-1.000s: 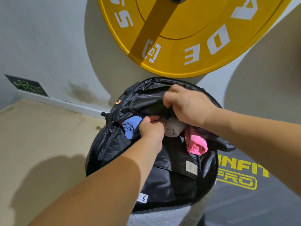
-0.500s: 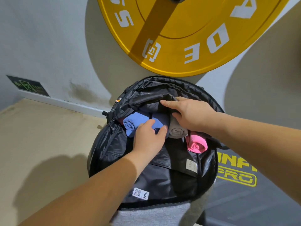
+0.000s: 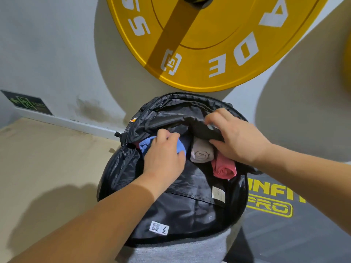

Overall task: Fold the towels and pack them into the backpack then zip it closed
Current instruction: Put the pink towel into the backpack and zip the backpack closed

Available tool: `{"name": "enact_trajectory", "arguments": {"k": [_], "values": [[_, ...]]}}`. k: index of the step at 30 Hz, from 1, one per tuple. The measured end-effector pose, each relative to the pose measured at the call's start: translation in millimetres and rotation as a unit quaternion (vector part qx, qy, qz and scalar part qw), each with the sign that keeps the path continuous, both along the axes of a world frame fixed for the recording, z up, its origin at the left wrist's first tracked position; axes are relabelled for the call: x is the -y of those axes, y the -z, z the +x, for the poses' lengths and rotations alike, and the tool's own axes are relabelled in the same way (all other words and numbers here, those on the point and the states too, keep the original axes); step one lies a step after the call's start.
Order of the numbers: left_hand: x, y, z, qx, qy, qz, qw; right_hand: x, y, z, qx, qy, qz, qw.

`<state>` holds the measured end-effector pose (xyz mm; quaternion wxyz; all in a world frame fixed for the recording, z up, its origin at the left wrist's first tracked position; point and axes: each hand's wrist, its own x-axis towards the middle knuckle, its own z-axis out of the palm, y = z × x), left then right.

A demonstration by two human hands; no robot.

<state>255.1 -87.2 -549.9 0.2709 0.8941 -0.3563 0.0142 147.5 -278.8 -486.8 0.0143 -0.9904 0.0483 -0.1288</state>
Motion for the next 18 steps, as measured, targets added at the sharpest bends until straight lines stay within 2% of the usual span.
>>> {"name": "enact_trajectory", "arguments": {"k": [2,4,6,9,12,15,18], "values": [[7.7,-6.8,-23.3,0.043,0.089,-0.043,0.994,6.1,2.4,-12.0,0.035,0.069,0.039,0.996],[23.9,-1.2,-48.9,0.029,0.153,0.008,0.988,9.8,5.1,-19.9,0.025,0.105,0.064,0.992],[42.1,11.6,-63.3,0.024,0.152,0.072,0.985,10.9,3.8,-24.4,0.023,0.106,0.084,0.991],[64.0,23.3,-58.0,0.022,0.095,0.060,0.993,9.6,-4.6,-25.0,0.031,0.112,0.086,0.989],[74.2,21.1,-43.3,-0.018,0.044,0.045,0.998,11.0,-10.6,-25.7,0.046,0.129,0.067,0.988],[59.3,17.1,-41.9,-0.035,0.099,0.017,0.994,15.3,-8.3,-26.8,0.034,0.156,0.089,0.983],[22.3,10.8,-39.9,-0.049,0.140,-0.020,0.989,16.4,-3.4,-21.0,-0.004,0.199,0.202,0.959]]}}
